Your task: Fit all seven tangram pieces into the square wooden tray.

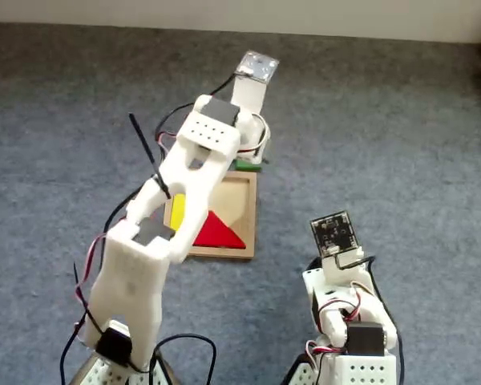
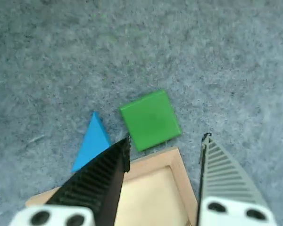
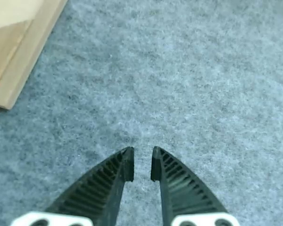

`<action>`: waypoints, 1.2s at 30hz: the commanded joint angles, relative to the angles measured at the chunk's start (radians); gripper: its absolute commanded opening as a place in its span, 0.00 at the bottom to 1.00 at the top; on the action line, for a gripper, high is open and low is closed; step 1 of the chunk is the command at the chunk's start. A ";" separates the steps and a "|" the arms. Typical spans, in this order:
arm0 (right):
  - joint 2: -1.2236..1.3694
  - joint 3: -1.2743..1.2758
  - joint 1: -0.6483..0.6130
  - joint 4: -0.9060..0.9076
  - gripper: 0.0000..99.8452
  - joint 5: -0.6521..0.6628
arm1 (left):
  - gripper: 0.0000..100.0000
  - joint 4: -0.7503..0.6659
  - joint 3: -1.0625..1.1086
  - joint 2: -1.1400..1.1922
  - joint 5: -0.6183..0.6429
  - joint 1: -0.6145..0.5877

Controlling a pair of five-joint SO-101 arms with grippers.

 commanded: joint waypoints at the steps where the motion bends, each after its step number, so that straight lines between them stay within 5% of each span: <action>1: -0.016 0.116 0.021 -0.018 0.08 0.012 | 0.25 0.094 -0.196 0.048 0.012 -0.007; 12: -0.016 0.116 0.021 -0.016 0.08 0.012 | 0.25 0.203 -0.409 0.182 0.012 -0.007; 25: -0.016 0.116 0.021 -0.016 0.08 0.012 | 0.25 0.318 -0.415 0.174 0.003 -0.021; 36: -0.016 0.116 0.021 -0.016 0.08 0.012 | 0.25 0.285 -0.440 0.214 -0.044 -0.067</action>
